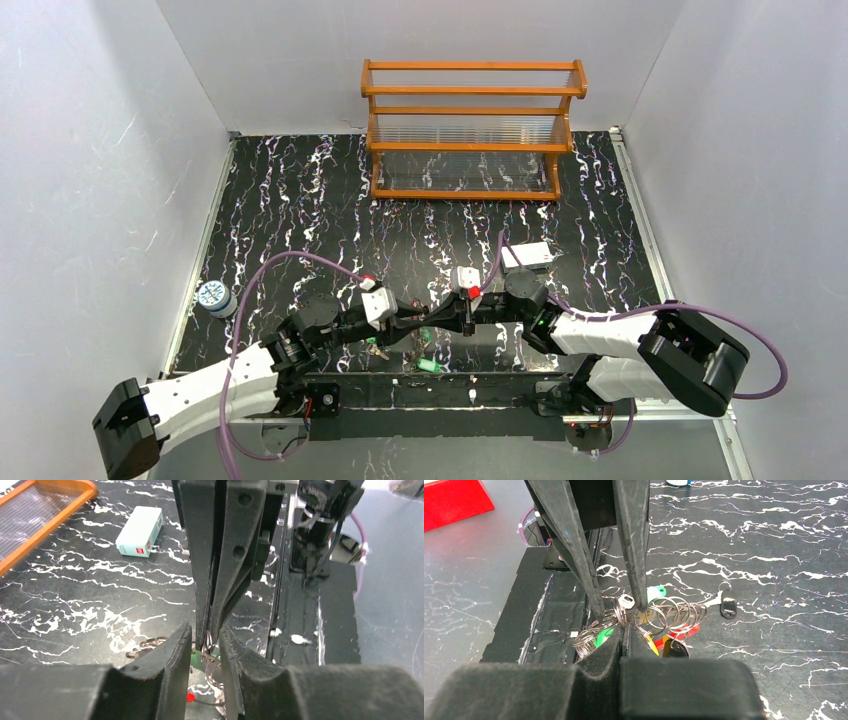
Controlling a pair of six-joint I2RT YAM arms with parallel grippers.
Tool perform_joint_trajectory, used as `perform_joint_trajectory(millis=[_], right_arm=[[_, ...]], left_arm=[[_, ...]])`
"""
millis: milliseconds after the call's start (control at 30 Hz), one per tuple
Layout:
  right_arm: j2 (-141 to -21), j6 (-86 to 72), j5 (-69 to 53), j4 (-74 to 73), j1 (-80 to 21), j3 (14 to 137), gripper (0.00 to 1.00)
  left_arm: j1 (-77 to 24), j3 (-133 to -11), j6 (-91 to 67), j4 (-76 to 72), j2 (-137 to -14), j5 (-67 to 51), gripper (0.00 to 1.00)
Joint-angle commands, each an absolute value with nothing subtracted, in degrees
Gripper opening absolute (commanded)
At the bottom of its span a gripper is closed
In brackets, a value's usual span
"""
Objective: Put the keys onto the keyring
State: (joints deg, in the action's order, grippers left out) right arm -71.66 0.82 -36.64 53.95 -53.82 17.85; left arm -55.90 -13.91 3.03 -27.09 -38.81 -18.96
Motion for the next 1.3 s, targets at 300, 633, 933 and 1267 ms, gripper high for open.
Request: perform_joint_trajectory(millis=[300, 633, 933, 1267], right_arm=[[-66.73, 5.18, -36.47, 51.28, -54.23, 17.21, 0.01], [-65.21, 5.77, -36.51, 47.9, -54.23, 17.63, 0.01], [-65.2, 4.87, -35.2, 47.37, -54.23, 17.71, 0.01], [-65.57, 3.54, -34.14, 47.29, -54.3, 18.14, 0.01]], left_arm=[[-56.07, -13.49, 4.97, -18.71, -28.3, -11.63, 0.36], [-56.08, -9.68, 5.72, -23.02, -29.76, -17.33, 0.24], [-56.38, -9.84, 6.46, -28.17, -37.36, -19.22, 0.21], [-56.67, -8.61, 4.28, -32.05, -37.12, -18.79, 0.18]])
